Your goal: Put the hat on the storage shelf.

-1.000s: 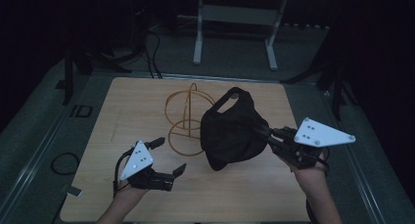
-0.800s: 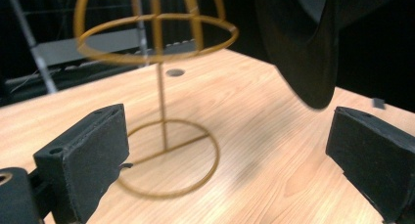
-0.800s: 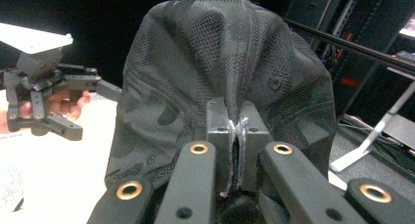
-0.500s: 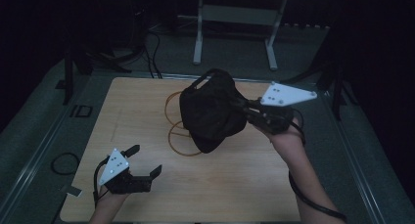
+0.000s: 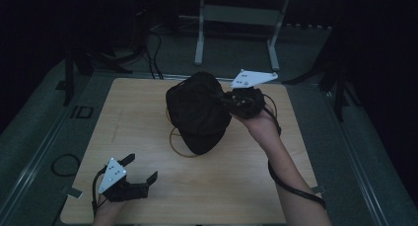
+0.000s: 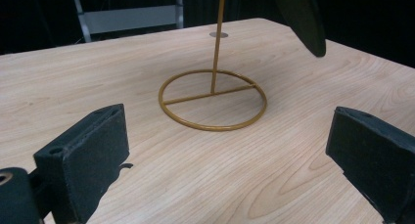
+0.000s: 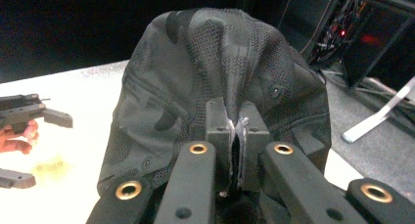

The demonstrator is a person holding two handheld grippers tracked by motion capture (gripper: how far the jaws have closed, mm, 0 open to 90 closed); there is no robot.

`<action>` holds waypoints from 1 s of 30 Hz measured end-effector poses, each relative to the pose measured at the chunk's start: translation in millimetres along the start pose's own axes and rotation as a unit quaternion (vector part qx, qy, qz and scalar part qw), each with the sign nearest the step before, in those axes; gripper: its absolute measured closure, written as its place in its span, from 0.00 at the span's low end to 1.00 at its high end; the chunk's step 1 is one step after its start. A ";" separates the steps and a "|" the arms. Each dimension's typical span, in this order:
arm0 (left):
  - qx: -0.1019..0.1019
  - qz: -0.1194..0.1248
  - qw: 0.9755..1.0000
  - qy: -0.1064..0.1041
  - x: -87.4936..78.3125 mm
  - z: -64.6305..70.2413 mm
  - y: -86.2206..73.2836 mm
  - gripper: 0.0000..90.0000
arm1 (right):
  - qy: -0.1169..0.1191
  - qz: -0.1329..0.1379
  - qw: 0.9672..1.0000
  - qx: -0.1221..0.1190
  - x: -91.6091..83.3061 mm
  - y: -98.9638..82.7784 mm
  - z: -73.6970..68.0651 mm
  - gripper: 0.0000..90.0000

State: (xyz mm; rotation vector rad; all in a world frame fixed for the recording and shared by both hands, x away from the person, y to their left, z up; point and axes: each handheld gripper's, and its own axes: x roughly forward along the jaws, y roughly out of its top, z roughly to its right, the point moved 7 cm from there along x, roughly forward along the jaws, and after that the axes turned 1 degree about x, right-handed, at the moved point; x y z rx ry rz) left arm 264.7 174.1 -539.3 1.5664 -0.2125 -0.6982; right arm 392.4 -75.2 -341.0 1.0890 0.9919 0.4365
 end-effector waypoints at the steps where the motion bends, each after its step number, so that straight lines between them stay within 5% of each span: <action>1: 0.000 -0.001 1.000 0.000 -0.1 -0.2 -0.8 0.03 | 0.001 -0.004 1.000 0.002 3.5 -0.9 -0.2 0.96; 20: -0.006 0.003 1.000 -0.014 0.0 2.0 -4.9 0.03 | 0.015 -0.041 0.999 0.033 46.0 -18.0 0.2 0.90; 30: -0.008 0.009 1.000 -0.020 -1.6 2.9 -3.7 0.03 | 0.025 -0.050 0.997 0.047 58.2 -27.4 0.0 0.76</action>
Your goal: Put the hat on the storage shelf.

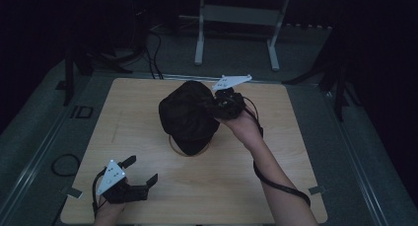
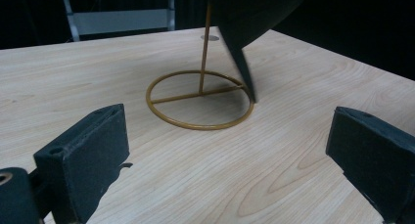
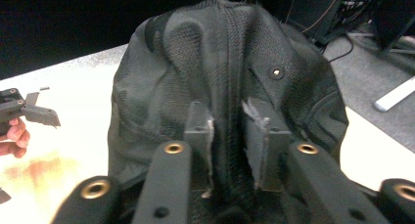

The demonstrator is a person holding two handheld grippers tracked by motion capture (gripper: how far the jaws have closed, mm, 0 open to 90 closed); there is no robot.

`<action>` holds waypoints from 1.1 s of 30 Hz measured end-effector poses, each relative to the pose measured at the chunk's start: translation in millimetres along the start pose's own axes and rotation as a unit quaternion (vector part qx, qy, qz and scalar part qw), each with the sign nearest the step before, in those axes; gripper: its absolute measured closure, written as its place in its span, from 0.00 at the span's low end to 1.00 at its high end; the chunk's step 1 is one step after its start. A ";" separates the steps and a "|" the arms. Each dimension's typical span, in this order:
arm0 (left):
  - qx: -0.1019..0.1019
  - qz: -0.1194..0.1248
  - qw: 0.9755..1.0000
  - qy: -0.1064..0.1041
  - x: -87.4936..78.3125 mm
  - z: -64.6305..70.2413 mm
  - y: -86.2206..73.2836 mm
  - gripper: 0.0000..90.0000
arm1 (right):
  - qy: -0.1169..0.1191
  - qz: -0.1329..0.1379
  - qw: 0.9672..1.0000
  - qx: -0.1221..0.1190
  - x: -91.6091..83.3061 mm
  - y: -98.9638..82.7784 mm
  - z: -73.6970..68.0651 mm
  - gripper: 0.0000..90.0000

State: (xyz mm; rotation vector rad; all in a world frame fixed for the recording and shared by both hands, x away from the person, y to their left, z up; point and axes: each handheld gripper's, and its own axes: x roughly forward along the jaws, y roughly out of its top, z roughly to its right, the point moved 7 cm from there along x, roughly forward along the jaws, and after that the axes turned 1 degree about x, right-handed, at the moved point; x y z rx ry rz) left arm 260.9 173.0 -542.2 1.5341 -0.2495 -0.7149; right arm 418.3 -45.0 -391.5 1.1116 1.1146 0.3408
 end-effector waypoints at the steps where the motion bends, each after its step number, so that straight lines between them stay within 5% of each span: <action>1: -0.001 0.002 1.000 -0.001 -0.2 0.2 0.2 0.03 | -0.002 0.000 1.000 0.002 1.1 -0.9 0.2 0.74; 13: -0.005 0.003 1.000 0.003 -1.4 -3.3 0.0 0.03 | -0.011 0.018 1.000 -0.006 -6.1 -2.8 -3.8 0.44; 22: -0.007 -0.001 1.000 0.002 0.6 -2.3 -1.1 0.03 | 0.015 0.029 0.999 0.000 -12.3 -11.4 -7.2 0.15; 33: -0.009 -0.004 1.000 0.002 1.2 -2.7 -3.2 0.03 | 0.008 0.057 0.998 -0.020 -23.0 -19.6 -11.3 0.14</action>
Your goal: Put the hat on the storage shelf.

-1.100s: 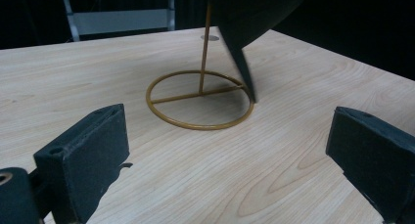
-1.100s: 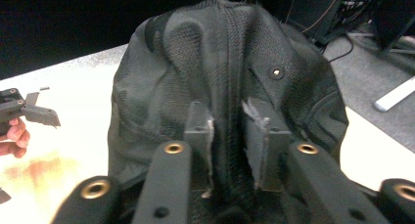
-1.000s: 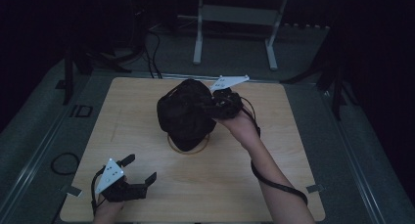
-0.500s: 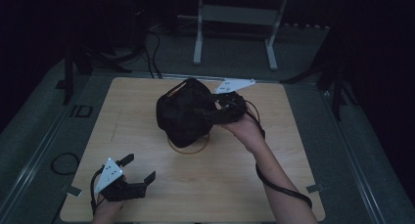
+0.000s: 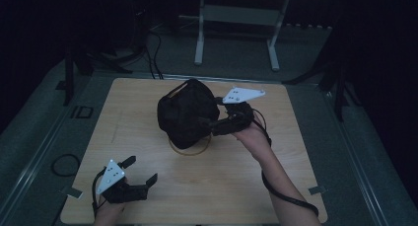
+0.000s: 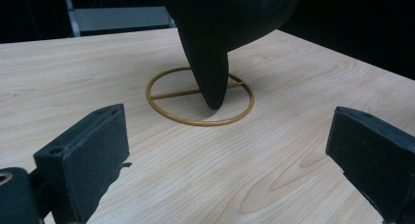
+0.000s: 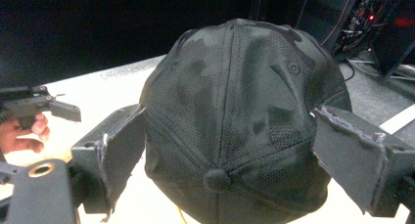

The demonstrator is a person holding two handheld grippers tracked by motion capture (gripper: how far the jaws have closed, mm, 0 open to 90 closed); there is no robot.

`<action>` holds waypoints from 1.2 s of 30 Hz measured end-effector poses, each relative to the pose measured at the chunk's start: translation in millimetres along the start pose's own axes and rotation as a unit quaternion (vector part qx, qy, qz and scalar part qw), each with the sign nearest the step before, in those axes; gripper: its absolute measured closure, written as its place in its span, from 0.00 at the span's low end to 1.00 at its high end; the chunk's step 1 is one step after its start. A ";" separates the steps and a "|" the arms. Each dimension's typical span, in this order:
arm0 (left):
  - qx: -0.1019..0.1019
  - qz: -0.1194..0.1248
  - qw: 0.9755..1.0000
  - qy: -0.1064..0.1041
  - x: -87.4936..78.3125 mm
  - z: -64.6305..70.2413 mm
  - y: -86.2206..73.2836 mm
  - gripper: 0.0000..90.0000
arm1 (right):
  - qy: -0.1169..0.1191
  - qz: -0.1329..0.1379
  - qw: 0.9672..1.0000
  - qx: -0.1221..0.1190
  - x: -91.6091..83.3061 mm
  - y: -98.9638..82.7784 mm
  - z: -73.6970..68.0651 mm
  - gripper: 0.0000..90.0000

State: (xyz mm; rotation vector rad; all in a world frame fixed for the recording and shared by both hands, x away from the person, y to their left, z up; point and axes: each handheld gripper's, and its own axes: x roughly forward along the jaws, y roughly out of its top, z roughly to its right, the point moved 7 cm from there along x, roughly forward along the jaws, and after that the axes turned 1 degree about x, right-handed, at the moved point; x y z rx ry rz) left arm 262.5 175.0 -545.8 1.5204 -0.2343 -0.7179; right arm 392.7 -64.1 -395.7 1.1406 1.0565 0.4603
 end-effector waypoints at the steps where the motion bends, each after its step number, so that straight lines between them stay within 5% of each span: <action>1: -0.001 -0.001 1.000 0.000 0.2 -0.1 -0.3 0.03 | -0.002 0.001 1.000 0.000 -0.6 -0.6 0.1 0.14; 36: 0.006 -0.015 1.000 0.009 1.7 -2.0 -7.6 0.03 | 0.001 -0.022 1.000 -0.005 -15.0 -66.0 -7.8 0.14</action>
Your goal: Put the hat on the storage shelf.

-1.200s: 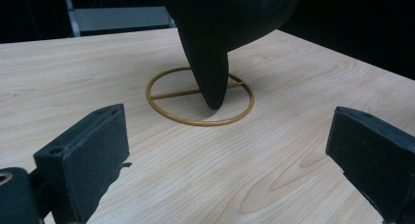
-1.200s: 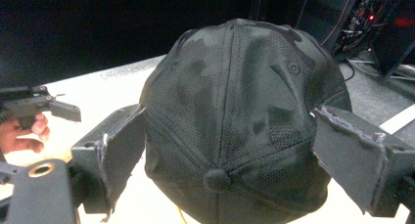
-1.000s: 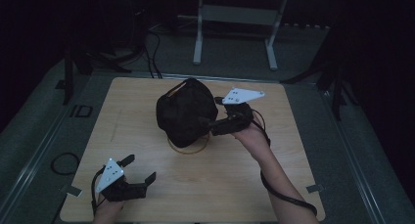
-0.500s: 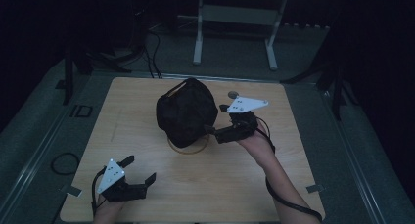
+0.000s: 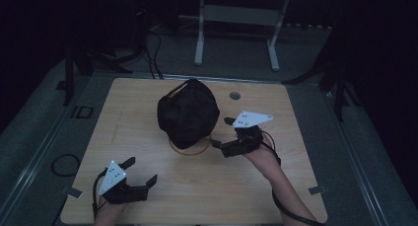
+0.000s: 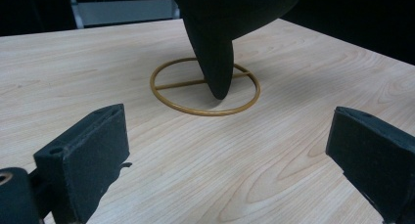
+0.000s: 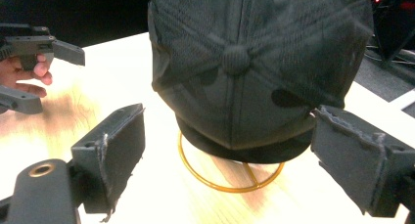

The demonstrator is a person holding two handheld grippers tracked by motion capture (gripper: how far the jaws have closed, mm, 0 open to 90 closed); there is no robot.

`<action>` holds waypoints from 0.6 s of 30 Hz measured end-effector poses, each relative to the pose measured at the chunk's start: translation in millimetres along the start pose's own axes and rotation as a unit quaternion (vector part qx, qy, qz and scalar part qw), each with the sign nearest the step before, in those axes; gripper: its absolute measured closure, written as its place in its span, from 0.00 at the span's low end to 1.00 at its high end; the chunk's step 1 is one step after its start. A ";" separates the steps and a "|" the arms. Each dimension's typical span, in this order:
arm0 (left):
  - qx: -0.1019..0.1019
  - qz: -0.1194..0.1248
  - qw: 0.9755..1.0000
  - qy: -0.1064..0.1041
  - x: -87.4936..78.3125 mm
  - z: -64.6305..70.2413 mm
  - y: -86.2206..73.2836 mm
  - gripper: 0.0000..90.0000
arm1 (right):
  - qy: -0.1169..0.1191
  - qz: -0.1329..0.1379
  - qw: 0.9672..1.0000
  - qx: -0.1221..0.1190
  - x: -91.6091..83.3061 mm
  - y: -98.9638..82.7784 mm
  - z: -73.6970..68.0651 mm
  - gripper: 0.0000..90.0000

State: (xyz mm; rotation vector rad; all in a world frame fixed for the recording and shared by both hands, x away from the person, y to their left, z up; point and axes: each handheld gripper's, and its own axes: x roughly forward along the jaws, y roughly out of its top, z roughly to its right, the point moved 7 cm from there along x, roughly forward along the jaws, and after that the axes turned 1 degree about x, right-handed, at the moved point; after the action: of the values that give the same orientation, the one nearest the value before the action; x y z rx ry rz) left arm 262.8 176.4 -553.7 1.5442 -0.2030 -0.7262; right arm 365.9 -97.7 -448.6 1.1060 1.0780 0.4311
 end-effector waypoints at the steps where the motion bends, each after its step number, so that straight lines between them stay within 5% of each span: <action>1: 0.000 -0.001 1.000 0.000 0.1 0.0 0.0 0.03 | 0.000 0.003 1.000 0.002 -0.3 -4.5 -1.1 0.14; 18: 0.001 -0.007 1.000 -0.004 1.5 1.2 -1.8 0.03 | -0.001 -0.005 1.000 0.003 1.8 -47.1 -5.1 0.15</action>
State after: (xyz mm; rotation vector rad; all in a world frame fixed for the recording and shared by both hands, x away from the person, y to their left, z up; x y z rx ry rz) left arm 262.8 174.9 -555.8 1.5462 -0.1987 -0.7435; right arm 352.4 -114.3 -490.9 1.1059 1.0836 0.4199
